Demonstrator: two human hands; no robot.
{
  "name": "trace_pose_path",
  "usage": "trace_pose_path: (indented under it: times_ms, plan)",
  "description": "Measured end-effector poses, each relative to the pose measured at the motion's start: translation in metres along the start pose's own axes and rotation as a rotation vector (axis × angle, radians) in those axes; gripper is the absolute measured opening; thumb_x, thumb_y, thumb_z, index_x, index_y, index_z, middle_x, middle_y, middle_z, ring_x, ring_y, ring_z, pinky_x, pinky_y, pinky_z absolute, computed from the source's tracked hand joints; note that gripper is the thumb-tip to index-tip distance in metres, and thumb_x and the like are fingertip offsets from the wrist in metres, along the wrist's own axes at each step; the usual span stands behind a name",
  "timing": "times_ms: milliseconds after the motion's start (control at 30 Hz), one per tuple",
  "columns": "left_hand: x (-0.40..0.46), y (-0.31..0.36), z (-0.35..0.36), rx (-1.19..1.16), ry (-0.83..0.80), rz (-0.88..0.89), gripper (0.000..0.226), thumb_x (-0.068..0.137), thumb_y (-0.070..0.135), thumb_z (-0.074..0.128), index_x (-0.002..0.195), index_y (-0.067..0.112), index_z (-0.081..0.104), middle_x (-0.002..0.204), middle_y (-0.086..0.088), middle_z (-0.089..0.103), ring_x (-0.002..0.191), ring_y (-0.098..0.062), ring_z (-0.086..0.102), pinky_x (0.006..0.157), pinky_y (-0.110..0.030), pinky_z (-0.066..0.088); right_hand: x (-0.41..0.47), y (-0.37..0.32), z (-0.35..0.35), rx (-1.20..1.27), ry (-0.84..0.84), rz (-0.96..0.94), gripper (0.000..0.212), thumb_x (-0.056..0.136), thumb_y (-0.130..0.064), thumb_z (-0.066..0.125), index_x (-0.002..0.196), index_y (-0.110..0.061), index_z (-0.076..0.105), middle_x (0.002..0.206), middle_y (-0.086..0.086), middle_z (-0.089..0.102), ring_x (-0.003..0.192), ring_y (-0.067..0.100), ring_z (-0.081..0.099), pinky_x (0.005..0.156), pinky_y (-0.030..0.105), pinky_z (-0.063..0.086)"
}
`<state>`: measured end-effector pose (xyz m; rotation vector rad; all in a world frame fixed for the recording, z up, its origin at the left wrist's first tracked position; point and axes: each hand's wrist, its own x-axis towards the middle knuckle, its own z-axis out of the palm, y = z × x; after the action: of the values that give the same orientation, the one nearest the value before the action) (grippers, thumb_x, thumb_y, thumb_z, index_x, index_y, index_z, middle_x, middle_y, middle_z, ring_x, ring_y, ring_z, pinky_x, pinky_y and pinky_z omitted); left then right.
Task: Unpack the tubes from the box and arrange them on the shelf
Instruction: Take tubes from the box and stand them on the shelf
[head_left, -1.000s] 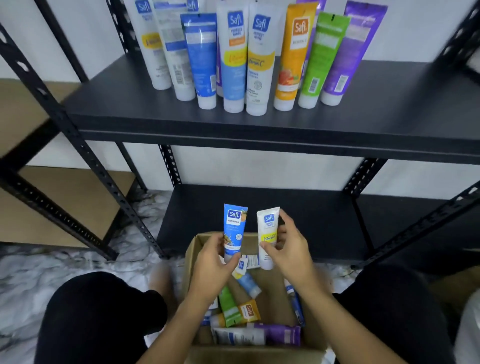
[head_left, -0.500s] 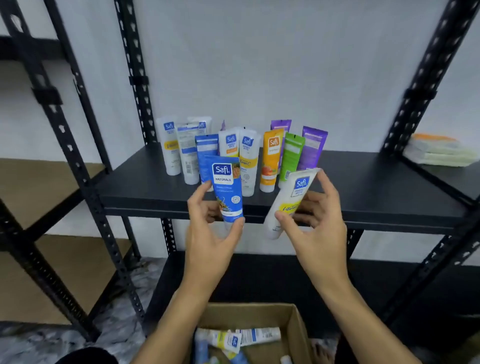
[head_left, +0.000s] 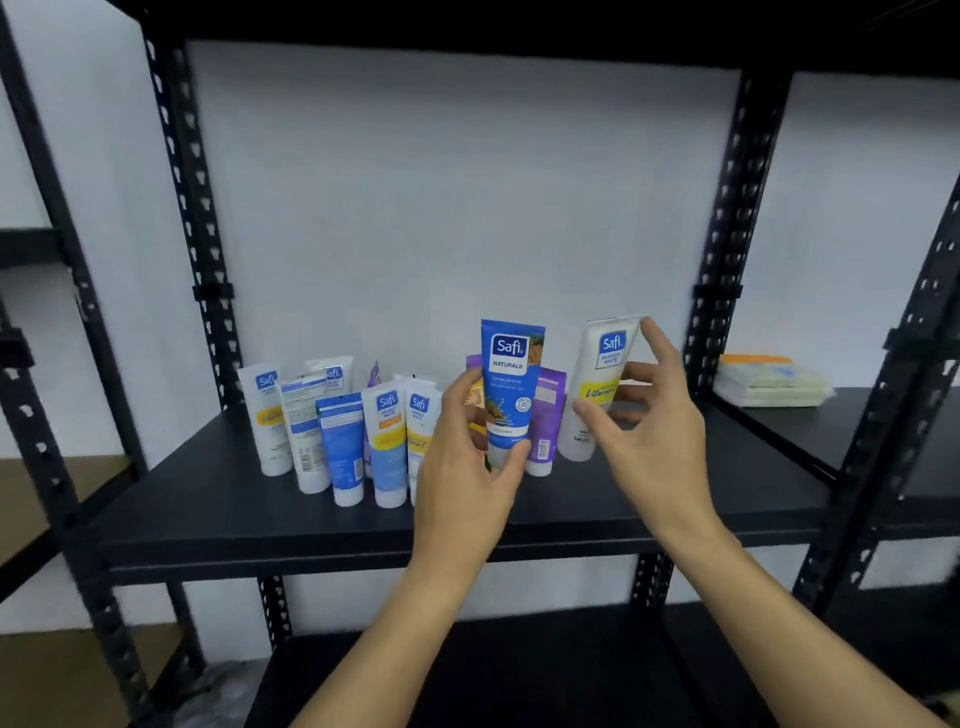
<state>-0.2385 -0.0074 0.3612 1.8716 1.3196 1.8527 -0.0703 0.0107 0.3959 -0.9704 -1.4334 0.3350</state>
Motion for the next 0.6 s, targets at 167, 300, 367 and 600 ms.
trace_pose_path:
  times_ms: [167,300,367,600]
  plan:
    - [-0.001,-0.019,0.055,0.126,-0.024,-0.047,0.077,0.085,0.029,0.075,0.141,0.045,0.024,0.131,0.015,0.056,0.11,-0.003,0.059,0.084,-0.025,0.056,0.015,0.025,-0.024,-0.055,0.032,0.037,0.09,0.081,-0.017,0.081,0.149,-0.044,0.029,0.105,-0.023,0.06,0.086,0.001,0.067,0.077,0.023,0.057]
    - [-0.005,-0.039,0.084,0.239,-0.051,-0.071,0.081,0.085,0.03,0.075,0.143,0.043,0.02,0.132,0.01,0.057,0.108,-0.007,0.062,0.077,-0.025,0.058,0.018,0.042,-0.037,-0.076,0.029,0.055,0.091,0.082,-0.013,0.081,0.151,-0.039,0.029,0.104,-0.024,0.06,0.09,-0.004,0.066,0.081,0.023,0.056]
    - [-0.006,-0.048,0.094,0.297,-0.063,-0.061,0.082,0.084,0.03,0.076,0.144,0.042,0.02,0.134,0.008,0.056,0.11,-0.008,0.062,0.078,-0.028,0.059,0.018,0.049,-0.042,-0.088,0.018,0.066,0.092,0.082,-0.013,0.081,0.152,-0.039,0.028,0.105,-0.024,0.06,0.091,-0.004,0.065,0.082,0.023,0.056]
    - [-0.013,-0.076,0.107,0.479,-0.122,-0.024,0.083,0.086,0.031,0.074,0.146,0.038,0.016,0.13,-0.004,0.055,0.109,-0.016,0.061,0.074,-0.034,0.059,0.016,0.07,-0.04,-0.09,-0.006,0.099,0.092,0.082,-0.012,0.081,0.152,-0.038,0.027,0.106,-0.022,0.061,0.093,-0.006,0.064,0.081,0.02,0.055]
